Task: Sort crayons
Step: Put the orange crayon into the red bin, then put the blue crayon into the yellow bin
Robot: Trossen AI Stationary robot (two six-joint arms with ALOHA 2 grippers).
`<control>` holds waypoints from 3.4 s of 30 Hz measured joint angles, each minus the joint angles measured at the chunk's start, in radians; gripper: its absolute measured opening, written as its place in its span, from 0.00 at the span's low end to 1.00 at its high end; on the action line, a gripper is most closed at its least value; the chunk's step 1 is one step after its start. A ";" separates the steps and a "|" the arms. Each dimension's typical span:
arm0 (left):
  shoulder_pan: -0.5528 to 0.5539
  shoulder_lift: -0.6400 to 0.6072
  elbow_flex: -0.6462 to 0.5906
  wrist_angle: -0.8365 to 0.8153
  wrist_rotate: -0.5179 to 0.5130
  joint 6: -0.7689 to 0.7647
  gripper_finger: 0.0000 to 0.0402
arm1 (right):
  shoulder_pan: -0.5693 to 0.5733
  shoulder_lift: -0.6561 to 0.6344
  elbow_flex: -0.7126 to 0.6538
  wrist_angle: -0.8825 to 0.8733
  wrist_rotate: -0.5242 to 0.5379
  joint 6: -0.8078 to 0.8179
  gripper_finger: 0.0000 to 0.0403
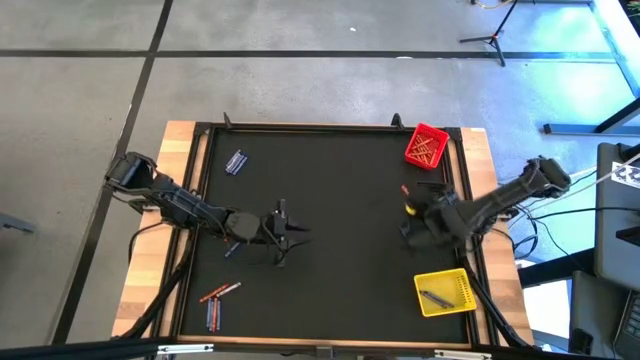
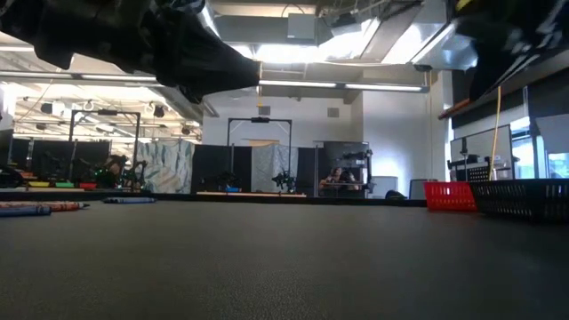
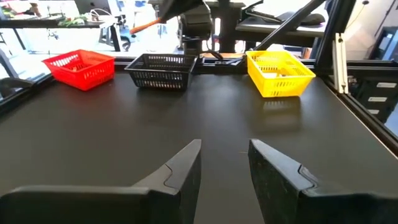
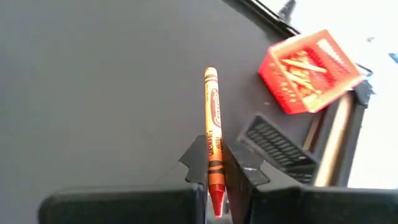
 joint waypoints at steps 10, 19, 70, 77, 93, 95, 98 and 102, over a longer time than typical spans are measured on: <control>-0.008 0.000 0.000 0.000 0.000 0.000 0.31 | -0.531 0.000 0.000 0.061 -0.009 -0.281 0.07; -0.008 0.000 0.000 0.000 0.000 0.001 0.31 | -0.876 0.029 0.000 0.385 -0.010 -0.696 0.07; 0.050 0.000 0.000 -0.139 -0.027 0.028 0.31 | -0.601 0.169 -0.010 0.861 0.033 -1.251 0.41; 0.050 -0.050 0.000 -0.283 -0.027 -0.024 0.31 | -0.563 0.172 -0.150 1.232 -0.244 -1.438 0.41; 0.207 -0.359 0.018 -0.911 -0.020 -0.258 0.31 | -0.563 0.172 -0.419 1.831 -0.726 -1.518 0.41; 0.233 -0.375 0.056 -0.996 -0.021 -0.262 0.31 | -0.563 0.172 -0.419 1.832 -0.736 -1.518 0.41; 0.272 -0.377 0.129 -1.142 -0.017 -0.288 0.31 | -0.563 0.172 -0.419 1.832 -0.736 -1.518 0.41; 0.335 -0.373 0.205 -1.343 0.004 -0.368 0.31 | -0.563 0.172 -0.419 1.789 -0.728 -1.513 0.41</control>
